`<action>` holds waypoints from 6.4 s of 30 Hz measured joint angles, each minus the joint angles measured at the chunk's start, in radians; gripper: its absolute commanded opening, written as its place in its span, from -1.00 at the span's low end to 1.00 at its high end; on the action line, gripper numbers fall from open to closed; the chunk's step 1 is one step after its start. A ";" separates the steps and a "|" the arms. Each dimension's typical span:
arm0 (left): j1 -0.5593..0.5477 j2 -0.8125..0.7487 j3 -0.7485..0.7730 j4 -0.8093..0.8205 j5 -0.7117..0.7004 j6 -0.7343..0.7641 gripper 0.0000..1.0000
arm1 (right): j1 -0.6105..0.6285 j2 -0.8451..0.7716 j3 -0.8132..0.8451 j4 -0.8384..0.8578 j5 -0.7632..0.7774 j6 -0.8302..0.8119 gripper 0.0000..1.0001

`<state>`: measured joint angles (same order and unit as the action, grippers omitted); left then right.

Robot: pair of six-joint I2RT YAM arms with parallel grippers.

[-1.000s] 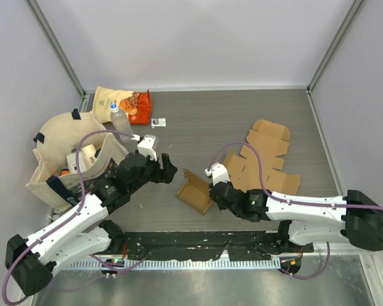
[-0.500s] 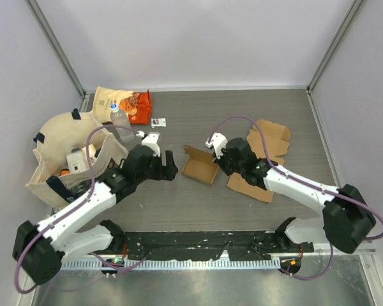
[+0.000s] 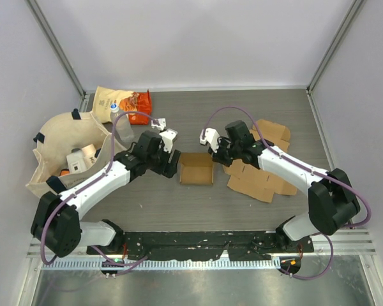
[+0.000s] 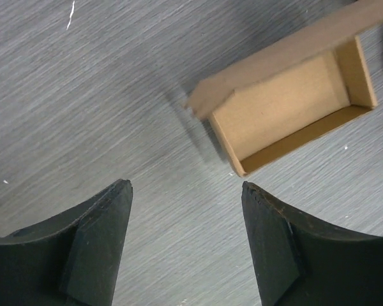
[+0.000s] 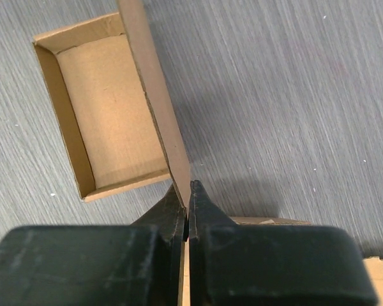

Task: Fold the paper box

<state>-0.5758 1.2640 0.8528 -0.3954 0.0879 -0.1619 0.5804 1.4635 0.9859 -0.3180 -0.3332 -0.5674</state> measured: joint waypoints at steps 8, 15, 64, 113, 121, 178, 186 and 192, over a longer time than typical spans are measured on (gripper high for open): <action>0.011 0.100 0.087 0.009 0.003 0.144 -0.05 | -0.002 0.010 0.002 -0.013 -0.036 -0.034 -0.98; 0.020 0.185 0.126 0.020 0.031 0.166 -0.28 | -0.001 0.011 -0.005 0.027 -0.014 -0.025 -0.98; -0.112 0.134 0.040 0.211 -0.323 -0.324 -1.00 | 0.285 0.162 0.068 0.162 0.994 1.064 -0.99; -0.260 0.134 -0.248 0.628 -0.593 -0.463 -1.00 | 0.335 0.179 -0.273 0.726 1.070 1.055 -0.98; -0.291 0.133 -0.270 0.659 -0.622 -0.466 -1.00 | 0.343 0.145 -0.349 0.811 1.051 1.007 -0.63; -0.387 -0.248 -0.276 0.176 -0.610 -0.568 0.30 | 0.184 -0.031 -0.427 0.643 0.387 2.302 -0.73; -0.239 -0.397 -0.143 0.093 -0.307 -0.561 -0.18 | 0.183 -0.028 -0.465 0.668 0.395 2.245 -0.67; -0.147 -0.012 -0.076 0.278 -0.169 -0.564 -0.51 | 0.183 -0.031 -0.485 0.670 0.407 2.198 -0.46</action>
<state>-0.7231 1.2518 0.7773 -0.1177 -0.0814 -0.7261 0.7639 1.4326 0.5007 0.3519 0.0734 1.6310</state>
